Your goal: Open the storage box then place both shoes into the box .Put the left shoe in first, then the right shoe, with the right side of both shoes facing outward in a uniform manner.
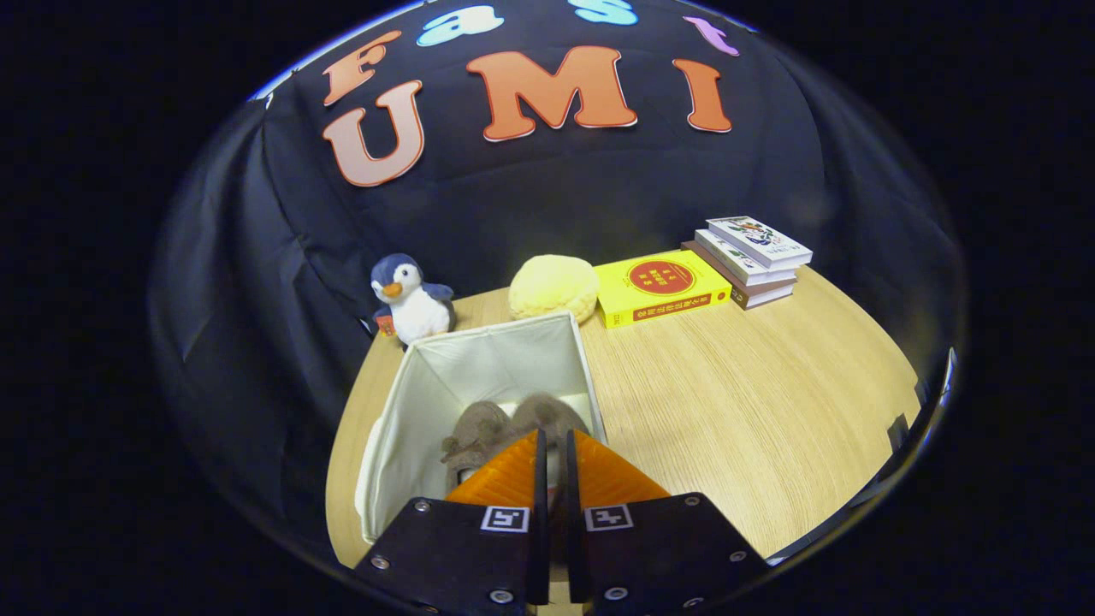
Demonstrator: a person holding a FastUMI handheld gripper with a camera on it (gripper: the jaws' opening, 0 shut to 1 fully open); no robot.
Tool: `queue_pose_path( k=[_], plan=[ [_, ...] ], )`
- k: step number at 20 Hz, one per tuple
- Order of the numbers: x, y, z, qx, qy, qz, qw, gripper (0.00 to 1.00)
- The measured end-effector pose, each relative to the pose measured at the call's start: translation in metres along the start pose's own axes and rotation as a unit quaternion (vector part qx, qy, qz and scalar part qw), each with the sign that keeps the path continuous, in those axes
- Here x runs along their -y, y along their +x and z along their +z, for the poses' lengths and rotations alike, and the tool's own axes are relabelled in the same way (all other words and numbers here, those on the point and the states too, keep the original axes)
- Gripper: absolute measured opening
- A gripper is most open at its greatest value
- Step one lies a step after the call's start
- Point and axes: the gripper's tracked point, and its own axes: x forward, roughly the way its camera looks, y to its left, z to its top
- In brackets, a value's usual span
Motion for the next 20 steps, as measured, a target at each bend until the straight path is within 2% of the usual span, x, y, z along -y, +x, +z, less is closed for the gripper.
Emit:
queue_pose_path(
  k=[2, 3, 4, 7, 9, 11, 15, 20],
  plan=[
    [0.0, -0.011, 0.018, 0.016, -0.001, 0.007, 1.0, 0.18],
    [0.001, -0.017, 0.026, 0.023, -0.002, 0.011, 1.0, 0.33],
    [0.004, -0.022, 0.033, 0.03, -0.005, 0.01, 0.999, 0.42],
    [0.015, -0.043, 0.059, 0.062, -0.023, -0.003, 0.998, 0.81],
    [0.016, -0.059, 0.075, 0.088, -0.038, -0.002, 0.995, 0.93],
    [0.019, -0.075, 0.092, 0.113, -0.054, -0.004, 0.992, 0.98],
    [0.018, -0.109, 0.124, 0.17, -0.078, 0.002, 0.982, 0.98],
    [0.026, -0.131, 0.148, 0.213, -0.076, 0.005, 0.974, 0.98]
  ],
)
